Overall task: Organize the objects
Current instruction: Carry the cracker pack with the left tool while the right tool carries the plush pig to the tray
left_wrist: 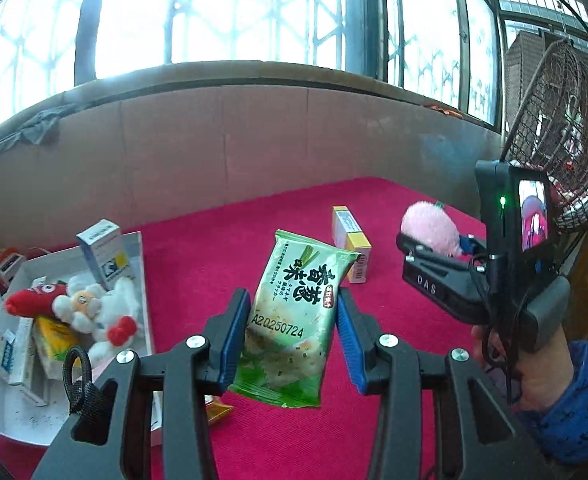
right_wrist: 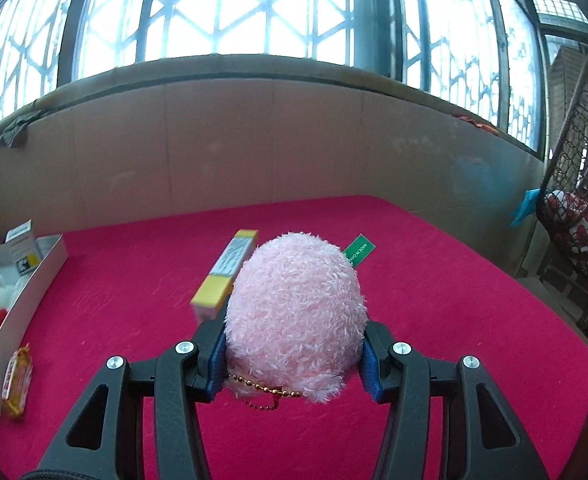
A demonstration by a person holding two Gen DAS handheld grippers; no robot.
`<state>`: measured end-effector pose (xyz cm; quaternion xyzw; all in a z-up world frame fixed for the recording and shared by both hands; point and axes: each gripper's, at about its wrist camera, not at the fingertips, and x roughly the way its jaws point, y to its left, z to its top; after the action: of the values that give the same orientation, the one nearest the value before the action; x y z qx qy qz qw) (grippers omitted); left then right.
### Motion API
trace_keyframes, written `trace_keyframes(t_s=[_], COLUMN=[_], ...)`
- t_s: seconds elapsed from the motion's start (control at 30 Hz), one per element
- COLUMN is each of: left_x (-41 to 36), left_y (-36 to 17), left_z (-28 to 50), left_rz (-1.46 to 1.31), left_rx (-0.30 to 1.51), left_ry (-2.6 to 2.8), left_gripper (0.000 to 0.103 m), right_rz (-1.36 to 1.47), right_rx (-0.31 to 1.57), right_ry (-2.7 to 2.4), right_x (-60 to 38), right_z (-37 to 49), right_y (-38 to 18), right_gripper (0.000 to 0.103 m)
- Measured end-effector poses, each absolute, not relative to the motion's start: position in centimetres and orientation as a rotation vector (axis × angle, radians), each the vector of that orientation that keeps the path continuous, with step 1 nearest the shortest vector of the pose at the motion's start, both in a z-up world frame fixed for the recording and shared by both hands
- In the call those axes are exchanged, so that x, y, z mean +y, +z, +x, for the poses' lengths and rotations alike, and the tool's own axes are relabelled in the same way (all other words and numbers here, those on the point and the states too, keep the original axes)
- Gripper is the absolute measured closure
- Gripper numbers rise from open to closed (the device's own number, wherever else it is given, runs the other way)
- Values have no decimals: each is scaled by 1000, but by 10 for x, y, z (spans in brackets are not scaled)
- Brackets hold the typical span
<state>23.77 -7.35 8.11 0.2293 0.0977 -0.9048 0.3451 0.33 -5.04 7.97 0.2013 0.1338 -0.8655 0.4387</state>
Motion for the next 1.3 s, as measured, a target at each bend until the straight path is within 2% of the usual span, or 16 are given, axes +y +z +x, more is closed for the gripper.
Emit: trace_keyframes(t_s=[0.27,0.47,0.8,1.3], left_x=[-79,-89,-99,-114], left_y=[84,75,72,68], left_z=[270,295,326,363], left_rz=[549,548,510,457], left_rx=[286,334,384,427], left_ry=[-2295,-2238,-2180,-2110], left_gripper=[61,61,61,61], right_rz=[462,574,458,436], right_rx=[391,368,403,424], right_ry=[-2103,-1985,-1849,-1790], right_x=[-52,-56,-56,-64], right_z=[27,45,108,136], right_y=[77,74,97,106], right_gripper=[46,46,46,45])
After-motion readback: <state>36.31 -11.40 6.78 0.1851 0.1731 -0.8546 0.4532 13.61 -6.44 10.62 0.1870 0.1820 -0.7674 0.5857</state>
